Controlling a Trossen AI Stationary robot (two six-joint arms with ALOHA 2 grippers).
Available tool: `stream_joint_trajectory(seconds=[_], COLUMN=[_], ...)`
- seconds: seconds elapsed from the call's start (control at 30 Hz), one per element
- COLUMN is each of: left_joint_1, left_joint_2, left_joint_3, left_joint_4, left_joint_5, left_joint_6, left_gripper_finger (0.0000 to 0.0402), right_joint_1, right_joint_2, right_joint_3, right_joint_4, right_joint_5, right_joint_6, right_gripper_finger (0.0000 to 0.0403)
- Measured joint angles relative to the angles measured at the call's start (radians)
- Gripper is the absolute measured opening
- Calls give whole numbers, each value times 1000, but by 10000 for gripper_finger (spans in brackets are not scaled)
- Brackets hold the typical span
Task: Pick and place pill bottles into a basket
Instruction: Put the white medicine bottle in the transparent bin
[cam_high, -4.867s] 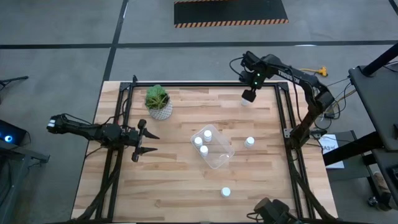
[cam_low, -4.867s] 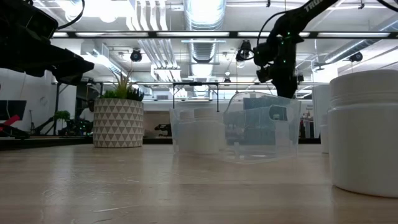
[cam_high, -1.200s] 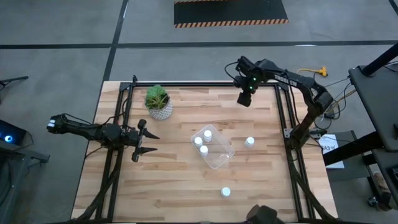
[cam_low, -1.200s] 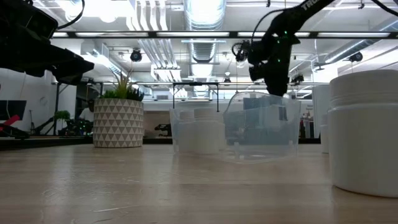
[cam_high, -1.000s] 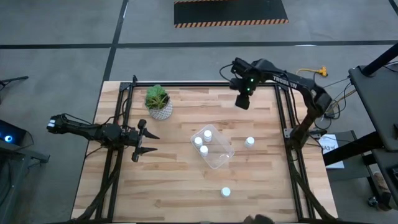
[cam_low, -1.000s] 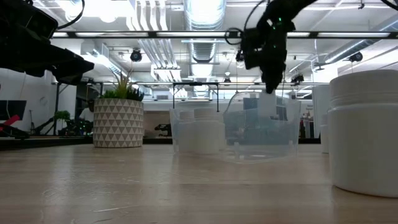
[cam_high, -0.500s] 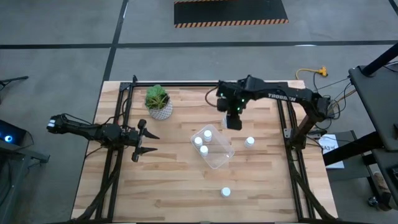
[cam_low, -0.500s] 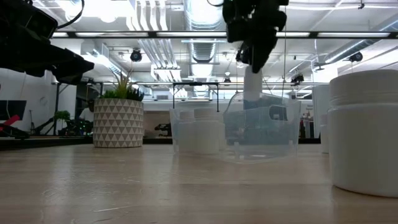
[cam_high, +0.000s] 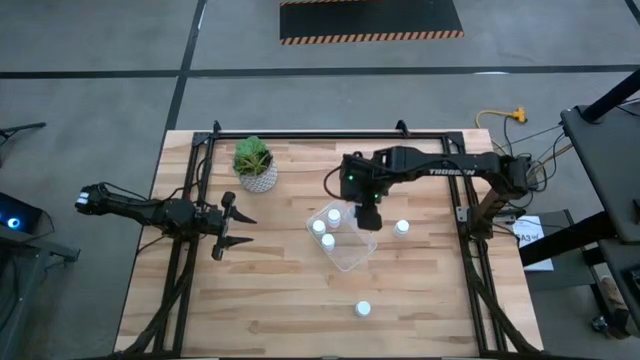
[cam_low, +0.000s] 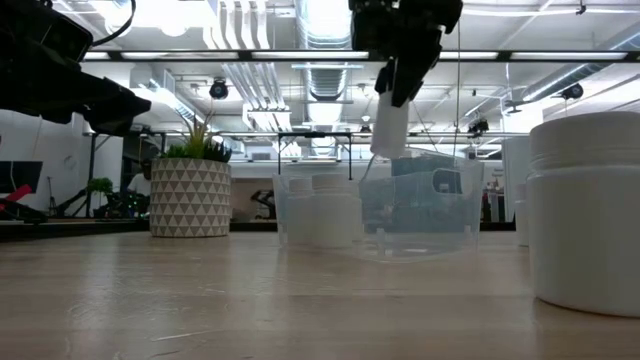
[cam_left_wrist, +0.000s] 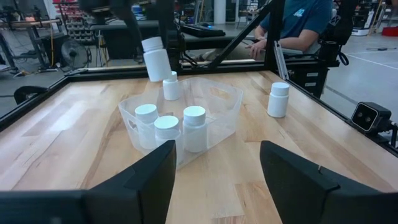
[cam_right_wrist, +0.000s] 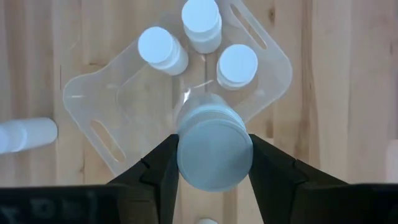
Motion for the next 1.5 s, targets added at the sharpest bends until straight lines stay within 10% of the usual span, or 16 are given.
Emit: stream_joint_trajectory(seconds=[0.6,1.5], left_joint_1=[0,0], left_joint_2=[0,0], left_joint_3=[0,0], left_joint_4=[0,-1], left_joint_5=[0,0], left_joint_6=[26,44], left_gripper_finger=[5,8], right_joint_1=[4,49], right_joint_2=[8,8], right_joint_3=[-95,-16], right_joint_4=[109,136], right_joint_5=[-21,-65], right_joint_6=[26,71], right_gripper_finger=[147,147])
